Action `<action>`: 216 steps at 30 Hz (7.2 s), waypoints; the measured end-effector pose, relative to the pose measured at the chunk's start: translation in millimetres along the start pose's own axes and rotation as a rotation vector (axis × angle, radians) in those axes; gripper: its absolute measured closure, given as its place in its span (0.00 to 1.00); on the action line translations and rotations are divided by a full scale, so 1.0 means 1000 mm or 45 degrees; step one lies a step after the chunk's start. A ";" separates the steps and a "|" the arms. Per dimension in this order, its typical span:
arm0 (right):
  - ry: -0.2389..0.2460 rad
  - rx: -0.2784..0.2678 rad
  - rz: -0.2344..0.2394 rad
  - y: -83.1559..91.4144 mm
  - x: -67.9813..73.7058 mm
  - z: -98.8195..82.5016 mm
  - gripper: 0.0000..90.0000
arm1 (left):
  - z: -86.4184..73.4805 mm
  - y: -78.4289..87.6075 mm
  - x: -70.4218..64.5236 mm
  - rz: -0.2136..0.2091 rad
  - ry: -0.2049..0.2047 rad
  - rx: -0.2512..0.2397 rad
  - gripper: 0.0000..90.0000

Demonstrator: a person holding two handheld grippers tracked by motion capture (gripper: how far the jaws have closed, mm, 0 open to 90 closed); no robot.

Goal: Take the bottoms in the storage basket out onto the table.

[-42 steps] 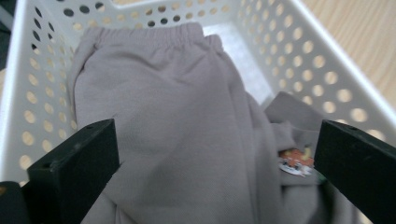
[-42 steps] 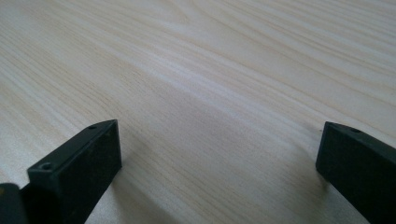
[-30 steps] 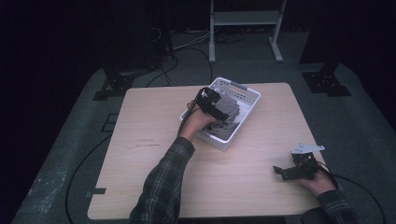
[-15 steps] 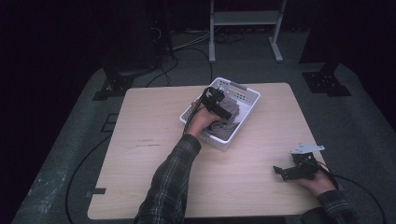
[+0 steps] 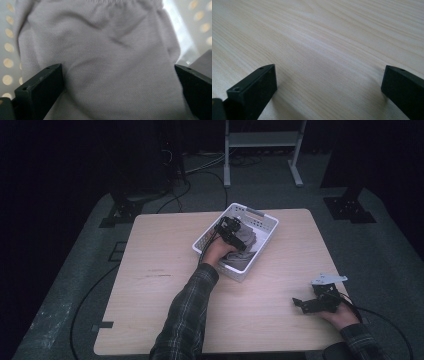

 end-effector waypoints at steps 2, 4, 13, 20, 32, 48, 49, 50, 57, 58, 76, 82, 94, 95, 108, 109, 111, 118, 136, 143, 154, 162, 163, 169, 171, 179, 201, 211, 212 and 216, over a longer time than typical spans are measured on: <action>0.000 0.000 0.000 0.000 0.000 0.000 0.00 | 0.000 -0.003 -0.001 0.012 -0.010 0.022 0.00; 0.000 0.000 0.000 0.000 0.000 0.000 0.00 | -0.001 -0.005 -0.002 0.020 -0.018 0.041 0.00; 0.001 -0.001 0.000 0.000 0.000 0.000 0.00 | -0.003 -0.011 -0.002 -0.007 -0.008 0.116 0.00; 0.001 -0.001 0.000 0.000 0.000 0.000 0.00 | -0.003 -0.008 -0.002 -0.029 0.002 0.112 0.14; 0.001 0.000 0.000 0.000 0.000 0.000 0.00 | 0.002 0.002 -0.010 -0.027 -0.073 0.092 0.75; -0.001 0.001 0.000 0.000 0.000 0.000 0.00 | 0.006 0.030 0.005 -0.157 0.047 0.015 0.79; -0.001 0.001 0.000 0.000 0.000 0.000 0.00 | 0.006 0.032 0.005 -0.170 0.055 0.002 0.79; -0.001 0.001 0.000 0.000 0.000 0.000 0.00 | 0.006 0.035 0.006 -0.177 0.057 -0.007 0.79; -0.002 0.001 0.000 0.000 0.000 0.000 0.00 | 0.009 0.058 0.011 -0.195 0.069 -0.077 0.79; -0.002 0.001 0.000 0.000 0.000 0.000 0.00 | 0.009 0.061 0.012 -0.198 0.067 -0.084 0.79; -0.001 0.000 -0.002 0.000 0.000 0.000 0.00 | 0.011 0.127 0.020 -0.254 0.058 -0.269 0.79; 0.001 -0.001 -0.003 0.000 0.000 0.000 0.00 | 0.009 0.152 0.020 -0.259 0.041 -0.315 0.79; 0.001 0.000 -0.002 0.000 0.000 0.000 0.00 | -0.002 0.199 0.019 -0.238 0.006 -0.418 0.79; 0.001 0.000 -0.003 0.000 0.000 0.000 0.00 | -0.004 0.203 0.020 -0.245 0.009 -0.420 0.79; -0.005 0.003 -0.003 0.000 0.000 0.000 0.00 | -0.028 0.232 0.011 -0.277 -0.006 -0.481 0.79; -0.005 0.003 -0.002 0.000 0.000 0.000 0.00 | -0.030 0.233 0.010 -0.281 -0.005 -0.483 0.79; -0.006 0.001 -0.003 0.000 0.000 0.000 0.00 | -0.034 0.236 0.007 -0.289 -0.022 -0.477 0.79; -0.002 0.001 -0.004 0.000 0.000 0.000 0.00 | -0.053 0.243 -0.003 -0.304 -0.051 -0.480 0.79; -0.007 -0.001 -0.006 0.000 0.000 0.000 0.00 | -0.108 0.246 -0.036 -0.332 -0.101 -0.463 0.79; -0.007 -0.001 -0.007 0.000 0.000 0.000 0.00 | -0.130 0.232 -0.050 -0.341 -0.110 -0.418 0.79; -0.006 0.000 -0.007 0.000 0.000 0.000 0.00 | -0.157 0.203 -0.070 -0.400 -0.106 -0.320 0.79; -0.007 0.000 -0.007 0.000 0.000 0.000 0.00 | -0.171 0.168 -0.089 -0.418 -0.161 -0.182 0.79; -0.007 0.000 -0.006 0.000 0.000 0.000 0.00 | -0.171 0.166 -0.089 -0.418 -0.164 -0.173 0.79; -0.007 -0.001 -0.006 0.000 0.000 0.000 0.00 | -0.174 0.145 -0.099 -0.435 -0.189 -0.105 0.79; -0.007 -0.001 -0.006 0.000 0.000 0.000 0.00 | -0.174 0.141 -0.101 -0.432 -0.196 -0.096 0.79; -0.007 -0.001 -0.006 0.000 0.000 0.000 0.00 | -0.174 0.141 -0.104 -0.435 -0.204 -0.105 0.75; -0.007 -0.001 -0.006 0.000 0.000 0.000 0.00 | -0.169 0.187 -0.064 -0.489 -0.059 -0.295 0.37; -0.007 -0.001 -0.006 0.000 0.000 0.000 0.00 | -0.160 0.200 -0.040 -0.411 -0.010 -0.356 0.40; -0.007 -0.001 -0.006 0.000 0.000 0.000 0.00 | -0.159 0.201 -0.037 -0.401 -0.007 -0.358 0.41; -0.009 -0.001 -0.008 0.000 -0.001 0.000 0.00 | -0.157 0.199 -0.025 -0.365 0.021 -0.370 0.43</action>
Point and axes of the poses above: each handheld gripper's, and its own axes: y roughly backward along the jaws, z roughly out of its top, x roughly to its left, the point moved 3 cm from there along -y, roughly forward along the jaws, and after that the axes turned 6 degrees about z, right-handed, at the moved point
